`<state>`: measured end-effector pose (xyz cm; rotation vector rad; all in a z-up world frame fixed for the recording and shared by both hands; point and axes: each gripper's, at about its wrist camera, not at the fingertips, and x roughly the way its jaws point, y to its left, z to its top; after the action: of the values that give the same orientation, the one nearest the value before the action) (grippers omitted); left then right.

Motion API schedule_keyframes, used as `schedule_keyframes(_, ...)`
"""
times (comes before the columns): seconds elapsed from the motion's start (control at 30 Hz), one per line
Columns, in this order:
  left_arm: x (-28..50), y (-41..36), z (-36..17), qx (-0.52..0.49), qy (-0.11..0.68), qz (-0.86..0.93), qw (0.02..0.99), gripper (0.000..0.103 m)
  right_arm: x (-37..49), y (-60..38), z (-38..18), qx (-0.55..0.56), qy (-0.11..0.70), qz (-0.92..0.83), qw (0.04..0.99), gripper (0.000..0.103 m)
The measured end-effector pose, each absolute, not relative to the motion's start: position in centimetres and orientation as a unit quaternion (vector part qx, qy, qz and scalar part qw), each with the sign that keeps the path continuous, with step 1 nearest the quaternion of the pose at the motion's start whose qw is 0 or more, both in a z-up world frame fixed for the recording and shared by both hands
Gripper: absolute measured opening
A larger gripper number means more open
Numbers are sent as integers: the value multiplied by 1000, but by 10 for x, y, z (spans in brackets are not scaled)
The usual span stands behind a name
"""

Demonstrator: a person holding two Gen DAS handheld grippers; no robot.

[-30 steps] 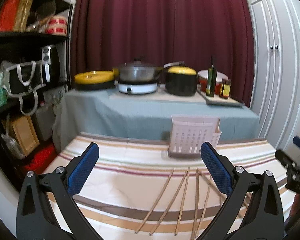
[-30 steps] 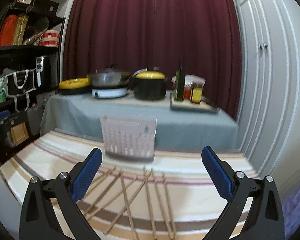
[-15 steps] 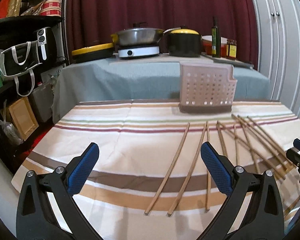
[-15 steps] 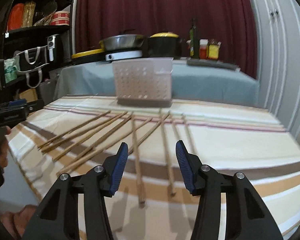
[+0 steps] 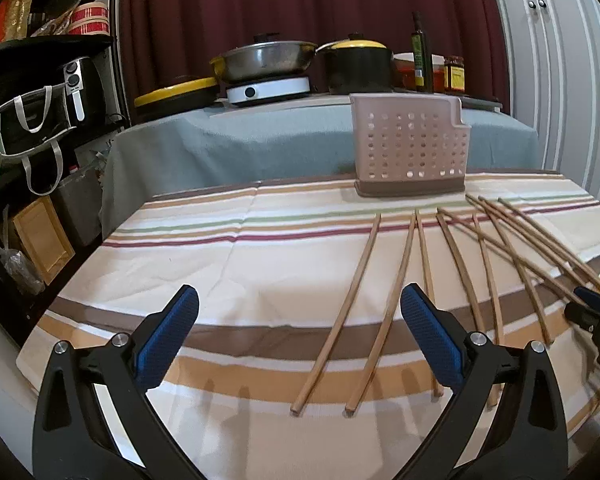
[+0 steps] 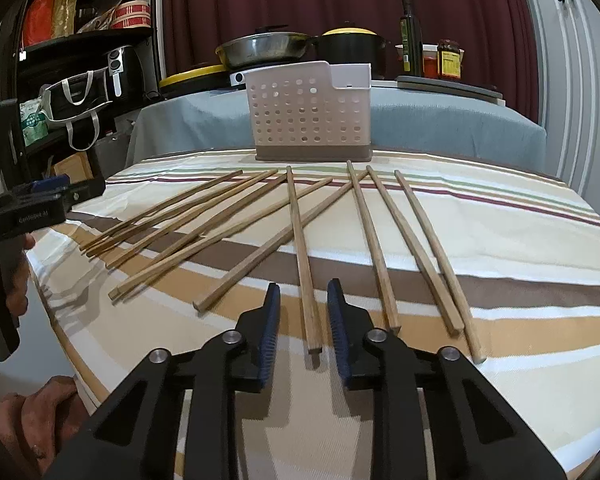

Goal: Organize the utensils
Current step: 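Lower the left tool toward a wooden chopstick while the right tool lowers toward another, then close the left gripper on a wooden chopstick while the right gripper closes on another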

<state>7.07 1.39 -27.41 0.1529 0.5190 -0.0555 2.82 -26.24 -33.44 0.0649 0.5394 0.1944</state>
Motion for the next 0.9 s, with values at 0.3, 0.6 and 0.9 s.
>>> schedule_keyframes(0.3, 74, 20, -294, 67, 274, -36, 959, 82, 24, -268, -334, 38, 255, 88, 962, 21)
schedule_keyframes(0.6, 73, 23, -310, 64, 288, -49, 954, 65, 23, -270, -337, 43, 256, 91, 961, 11)
schedule_keyframes(0.9, 72, 33, -322, 52, 297, -77, 950, 38, 24, -266, -337, 38, 258, 94, 961, 11)
